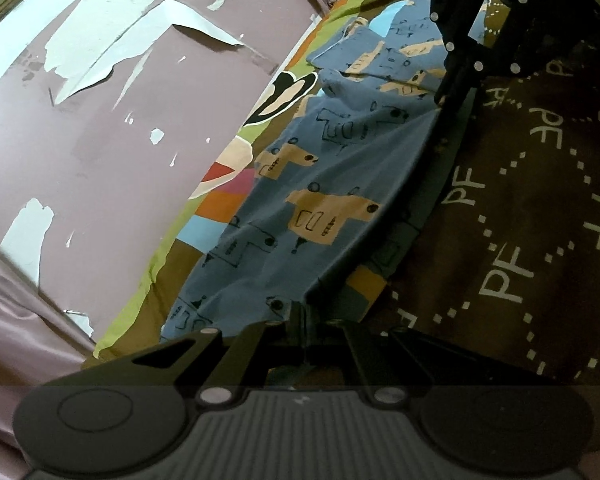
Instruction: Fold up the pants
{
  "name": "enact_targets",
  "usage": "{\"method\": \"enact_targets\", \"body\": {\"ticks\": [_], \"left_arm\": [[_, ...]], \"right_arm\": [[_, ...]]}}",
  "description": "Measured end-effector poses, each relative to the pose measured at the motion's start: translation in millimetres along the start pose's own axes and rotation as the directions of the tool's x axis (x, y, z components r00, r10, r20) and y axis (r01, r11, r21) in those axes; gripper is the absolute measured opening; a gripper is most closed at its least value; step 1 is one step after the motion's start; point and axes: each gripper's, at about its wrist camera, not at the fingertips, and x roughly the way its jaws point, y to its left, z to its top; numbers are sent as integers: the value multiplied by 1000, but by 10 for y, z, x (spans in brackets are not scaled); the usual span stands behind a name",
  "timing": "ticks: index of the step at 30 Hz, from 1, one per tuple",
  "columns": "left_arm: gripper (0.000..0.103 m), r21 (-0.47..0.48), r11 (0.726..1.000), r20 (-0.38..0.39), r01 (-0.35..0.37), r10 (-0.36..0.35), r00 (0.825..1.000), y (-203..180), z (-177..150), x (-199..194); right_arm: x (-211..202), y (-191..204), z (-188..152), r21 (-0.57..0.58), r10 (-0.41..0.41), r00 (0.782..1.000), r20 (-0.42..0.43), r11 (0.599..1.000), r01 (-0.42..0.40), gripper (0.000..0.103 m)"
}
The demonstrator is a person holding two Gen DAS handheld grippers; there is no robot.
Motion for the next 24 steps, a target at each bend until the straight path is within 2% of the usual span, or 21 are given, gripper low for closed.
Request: {"method": "enact_targets", "body": {"ticks": [4, 9, 11, 13, 15, 17, 19, 20, 22, 23, 24], "left_arm": [[0, 13, 1000, -16, 12, -12, 1000, 11, -19, 25], [1, 8, 999, -35, 48, -47, 998, -3, -54, 100], [1, -27, 997, -38, 70, -71, 997, 42, -49, 106], [8, -81, 992, -41, 94, -98, 994, 121, -37, 101], [10, -146, 983, -39, 114, -121, 992, 208, -25, 89], [21, -212, 968, -31, 134, -143, 989, 288, -10, 66], [50, -268, 953, -12, 144, -153, 988, 354, 27, 30], [54, -295, 943, 3, 151, -157, 988, 384, 55, 3], [63, -344, 925, 32, 161, -160, 987, 430, 127, -45], [65, -361, 917, 44, 166, -161, 986, 446, 171, -60], [73, -379, 909, 62, 173, -162, 985, 461, 221, -68]], "right_arm": [[-27, 25, -5, -7, -2, 1000, 0, 1000, 2, 0], [101, 15, -35, 32, 18, 999, -40, 999, -17, 1], [99, -5, -36, 51, 22, 999, -43, 998, -20, 5], [76, -40, -46, 79, 31, 999, -43, 996, -27, 11], [39, -76, -62, 117, 33, 999, -42, 993, -28, 17], [-12, -114, -77, 157, 31, 999, -42, 987, -24, 28], [-65, -143, -85, 179, 8, 999, -43, 984, 0, 39], [-90, -167, -89, 197, -9, 999, -43, 980, 17, 43], [-149, -221, -101, 255, -41, 998, -37, 966, 49, 59], [-187, -253, -108, 289, -58, 998, -32, 955, 65, 63], [-234, -287, -112, 328, -80, 996, -28, 941, 85, 69]]}}
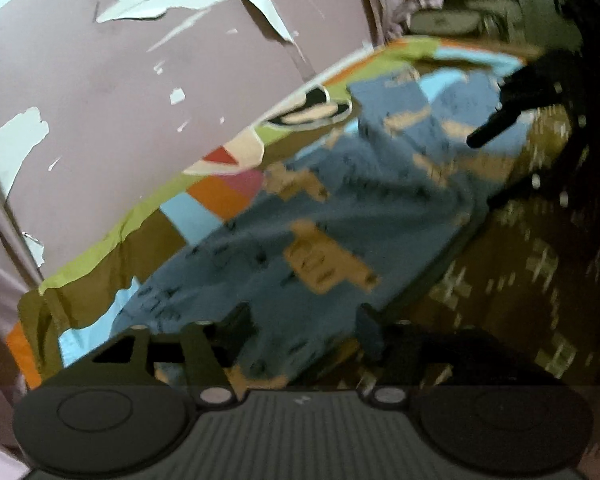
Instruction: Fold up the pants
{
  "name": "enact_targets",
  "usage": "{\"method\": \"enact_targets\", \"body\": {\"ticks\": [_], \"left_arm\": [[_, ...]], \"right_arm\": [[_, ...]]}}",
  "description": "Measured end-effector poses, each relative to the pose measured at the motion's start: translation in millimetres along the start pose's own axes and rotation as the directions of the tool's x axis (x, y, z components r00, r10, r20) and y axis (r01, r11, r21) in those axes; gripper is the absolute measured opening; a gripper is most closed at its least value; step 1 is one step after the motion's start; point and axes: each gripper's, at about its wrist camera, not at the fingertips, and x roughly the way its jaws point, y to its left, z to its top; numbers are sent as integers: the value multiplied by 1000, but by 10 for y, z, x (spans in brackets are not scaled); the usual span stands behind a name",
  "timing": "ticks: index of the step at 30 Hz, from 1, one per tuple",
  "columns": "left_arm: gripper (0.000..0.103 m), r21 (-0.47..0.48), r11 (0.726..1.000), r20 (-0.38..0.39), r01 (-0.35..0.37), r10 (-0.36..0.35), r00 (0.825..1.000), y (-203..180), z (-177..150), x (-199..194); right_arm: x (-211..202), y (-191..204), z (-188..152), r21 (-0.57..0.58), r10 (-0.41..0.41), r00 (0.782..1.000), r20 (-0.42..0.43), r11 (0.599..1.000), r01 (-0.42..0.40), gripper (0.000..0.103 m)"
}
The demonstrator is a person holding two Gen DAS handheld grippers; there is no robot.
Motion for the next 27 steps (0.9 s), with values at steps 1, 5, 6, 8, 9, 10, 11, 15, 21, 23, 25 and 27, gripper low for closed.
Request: {"method": "enact_targets", "body": {"ticks": [1, 5, 6, 8, 9, 10, 11, 15, 21, 23, 25, 27], "left_arm": [[80, -22, 1000, 24, 5, -5, 1000, -15, 57, -4], [97, -93, 995, 131, 47, -35, 991, -116, 293, 29], [100, -103, 993, 158, 62, -45, 986, -154, 353, 49], [103, -132, 987, 205, 91, -63, 977, -229, 456, 100], [103, -150, 983, 225, 110, -74, 972, -269, 505, 132], [103, -166, 978, 239, 129, -87, 967, -304, 544, 168], [103, -182, 971, 254, 154, -105, 962, -346, 585, 201], [103, -179, 952, 283, 249, -193, 940, -536, 733, 280], [103, -172, 932, 303, 320, -259, 917, -714, 866, 378], [103, -203, 918, 277, 340, -280, 919, -730, 936, 496], [103, -249, 898, 263, 362, -297, 918, -734, 992, 617], [103, -276, 882, 250, 382, -318, 915, -714, 1030, 736]], "right_arm": [[-38, -31, 6, 27, -20, 1000, 8, 999, 20, 73], [-228, -158, 68, 55, -137, 990, 25, 989, 135, 90], [-276, -211, 99, 60, -152, 988, 18, 987, 151, 94], [-376, -337, 178, 55, -158, 987, 2, 986, 157, 98], [-417, -388, 215, 39, -157, 988, -9, 987, 157, 101], [-459, -442, 263, 13, -163, 986, -21, 987, 163, 102], [-496, -489, 309, -12, -174, 984, -30, 985, 174, 102], [-650, -748, 464, -25, -191, 980, -61, 982, 189, 102], [-755, -1149, 510, 137, -154, 984, -86, 977, 164, 102], [-771, -1233, 493, 182, -134, 987, -87, 972, 148, 102], [-750, -1317, 466, 217, -104, 991, -90, 969, 121, 102], [-699, -1383, 436, 222, -79, 992, -100, 970, 100, 102]]}}
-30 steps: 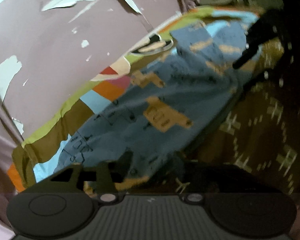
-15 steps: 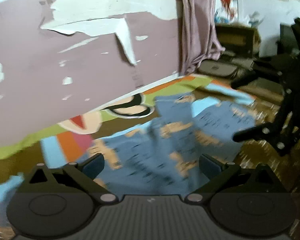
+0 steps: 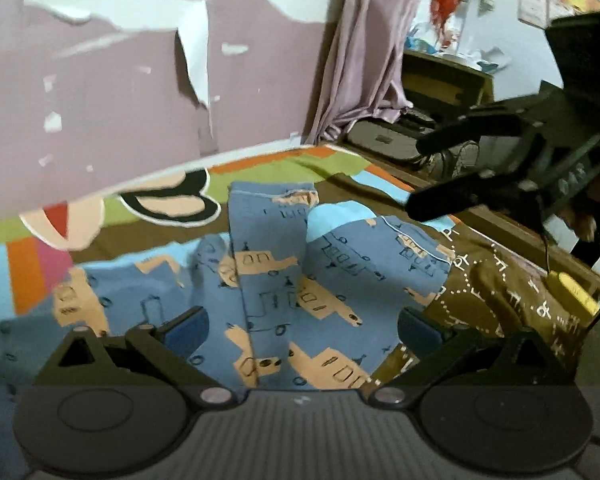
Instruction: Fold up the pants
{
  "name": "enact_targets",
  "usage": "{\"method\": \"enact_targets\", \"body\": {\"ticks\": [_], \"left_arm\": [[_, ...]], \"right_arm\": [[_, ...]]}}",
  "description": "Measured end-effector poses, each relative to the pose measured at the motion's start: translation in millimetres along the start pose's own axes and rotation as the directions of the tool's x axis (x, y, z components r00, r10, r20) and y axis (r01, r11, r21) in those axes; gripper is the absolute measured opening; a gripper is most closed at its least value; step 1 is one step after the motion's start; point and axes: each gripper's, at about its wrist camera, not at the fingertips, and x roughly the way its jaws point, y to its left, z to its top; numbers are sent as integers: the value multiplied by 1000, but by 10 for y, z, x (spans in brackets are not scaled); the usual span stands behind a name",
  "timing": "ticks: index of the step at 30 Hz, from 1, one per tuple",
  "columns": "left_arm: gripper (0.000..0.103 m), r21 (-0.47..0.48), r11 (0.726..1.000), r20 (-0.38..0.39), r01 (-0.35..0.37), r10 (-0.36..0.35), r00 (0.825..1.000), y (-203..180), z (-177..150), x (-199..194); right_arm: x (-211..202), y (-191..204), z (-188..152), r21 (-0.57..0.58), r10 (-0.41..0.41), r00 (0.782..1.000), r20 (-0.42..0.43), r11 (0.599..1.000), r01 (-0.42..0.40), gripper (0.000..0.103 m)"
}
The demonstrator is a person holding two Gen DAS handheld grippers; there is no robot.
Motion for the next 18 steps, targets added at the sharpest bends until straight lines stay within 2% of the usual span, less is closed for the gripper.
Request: {"method": "enact_targets", "body": {"ticks": [5, 8, 14, 17, 18], "left_arm": [[102, -56, 998, -22, 4, -6, 1000, 114, 44, 327], [100, -115, 993, -39, 35, -40, 998, 220, 69, 467], [96, -196, 975, -25, 100, -107, 994, 342, 155, 632], [88, -258, 963, -47, 84, -99, 994, 436, 166, 714], [81, -286, 957, -65, 57, -79, 995, 470, 153, 736]], "right_arm": [[154, -191, -19, 18, 46, 999, -19, 999, -46, 102], [303, -362, -13, 71, 97, 995, -32, 993, -95, 102], [841, -685, 181, 160, 155, 985, -74, 977, -141, 100], [1146, -775, 327, 187, 162, 983, -89, 972, -144, 92], [1250, -804, 376, 204, 162, 983, -90, 969, -141, 88]]}}
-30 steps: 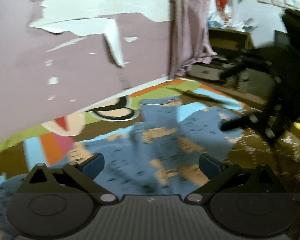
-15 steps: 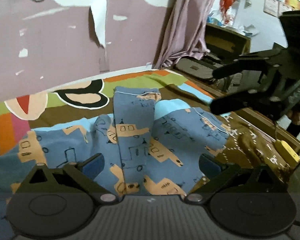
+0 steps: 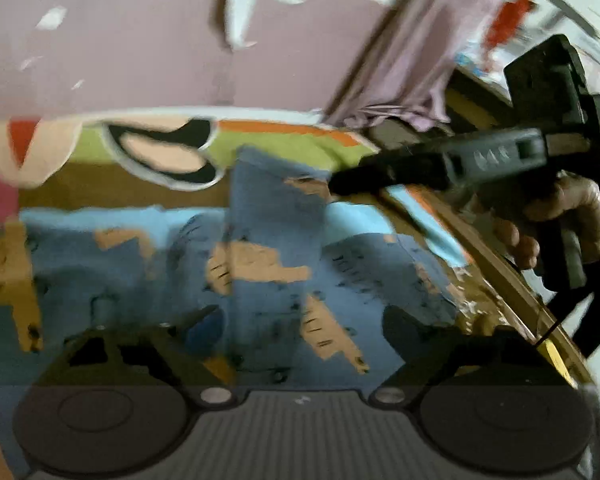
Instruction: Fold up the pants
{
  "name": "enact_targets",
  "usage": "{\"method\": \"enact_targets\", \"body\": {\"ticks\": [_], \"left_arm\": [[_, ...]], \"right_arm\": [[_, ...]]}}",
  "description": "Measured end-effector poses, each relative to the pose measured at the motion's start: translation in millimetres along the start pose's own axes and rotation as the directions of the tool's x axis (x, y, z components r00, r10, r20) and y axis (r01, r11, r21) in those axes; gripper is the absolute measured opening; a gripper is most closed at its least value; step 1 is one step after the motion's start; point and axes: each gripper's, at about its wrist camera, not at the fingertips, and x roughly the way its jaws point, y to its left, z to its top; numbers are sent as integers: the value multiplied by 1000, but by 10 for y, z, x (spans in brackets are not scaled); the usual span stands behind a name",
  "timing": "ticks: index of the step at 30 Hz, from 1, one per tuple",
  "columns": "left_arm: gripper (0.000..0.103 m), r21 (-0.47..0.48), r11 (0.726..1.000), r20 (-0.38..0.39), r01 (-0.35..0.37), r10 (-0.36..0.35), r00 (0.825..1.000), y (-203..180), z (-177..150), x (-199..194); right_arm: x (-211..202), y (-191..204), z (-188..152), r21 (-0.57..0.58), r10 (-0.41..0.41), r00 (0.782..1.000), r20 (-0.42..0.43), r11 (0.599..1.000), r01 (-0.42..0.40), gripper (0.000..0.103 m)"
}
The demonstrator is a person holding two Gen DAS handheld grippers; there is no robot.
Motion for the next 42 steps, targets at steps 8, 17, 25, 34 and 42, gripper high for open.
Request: {"method": "enact_targets", "body": {"ticks": [8, 17, 25, 34, 42], "left_arm": [[57, -115, 993, -42, -38, 33, 999, 222, -11, 87], [13, -122, 983, -112, -137, 124, 986, 154, 126, 279], [0, -60, 985, -104, -161, 155, 983, 49, 144, 225], [0, 185, 977, -51, -107, 118, 992, -514, 113, 27], [0, 428, 902, -113, -54, 113, 987, -1016, -196, 89]], "right_arm": [[746, -69, 351, 108, -78, 993, -85, 990, 87, 65], [1258, -29, 396, 128, -221, 957, -188, 961, 247, 42], [877, -194, 226, 229, -219, 974, -58, 947, 227, 1], [-486, -340, -349, 427, -216, 956, 201, 897, 113, 1], [-1106, -440, -1538, 697, -291, 928, 231, 715, 51, 1]]}}
